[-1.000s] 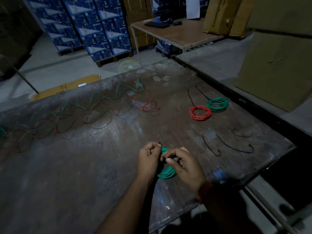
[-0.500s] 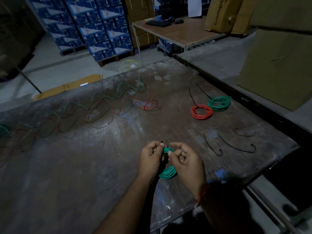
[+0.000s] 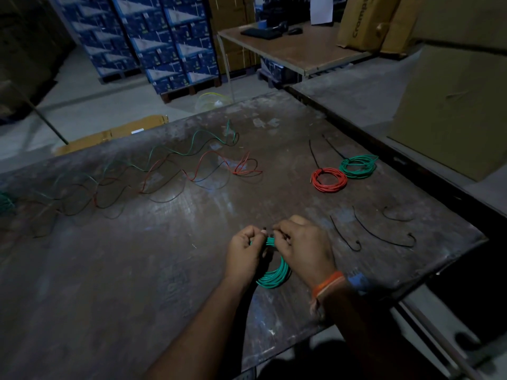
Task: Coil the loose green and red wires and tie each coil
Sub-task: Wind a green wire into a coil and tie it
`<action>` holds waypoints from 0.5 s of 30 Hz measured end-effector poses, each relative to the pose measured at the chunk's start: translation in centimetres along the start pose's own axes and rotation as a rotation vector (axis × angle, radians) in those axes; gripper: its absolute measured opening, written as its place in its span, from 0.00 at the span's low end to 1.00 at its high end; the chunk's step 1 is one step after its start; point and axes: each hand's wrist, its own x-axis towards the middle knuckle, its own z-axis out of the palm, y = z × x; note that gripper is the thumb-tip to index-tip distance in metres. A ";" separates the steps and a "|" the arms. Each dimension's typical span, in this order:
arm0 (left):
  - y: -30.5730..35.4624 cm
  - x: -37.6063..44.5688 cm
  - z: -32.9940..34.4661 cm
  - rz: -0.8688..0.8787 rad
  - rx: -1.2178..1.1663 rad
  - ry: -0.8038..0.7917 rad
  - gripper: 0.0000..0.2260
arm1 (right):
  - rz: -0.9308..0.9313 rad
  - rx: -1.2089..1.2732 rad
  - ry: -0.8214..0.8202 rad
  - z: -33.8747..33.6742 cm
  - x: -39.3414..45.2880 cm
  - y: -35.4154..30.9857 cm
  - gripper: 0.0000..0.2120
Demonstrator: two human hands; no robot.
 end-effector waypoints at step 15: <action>-0.4 0.0 -0.2 0.018 -0.057 -0.034 0.15 | -0.003 -0.036 -0.045 0.0 0.5 -0.1 0.05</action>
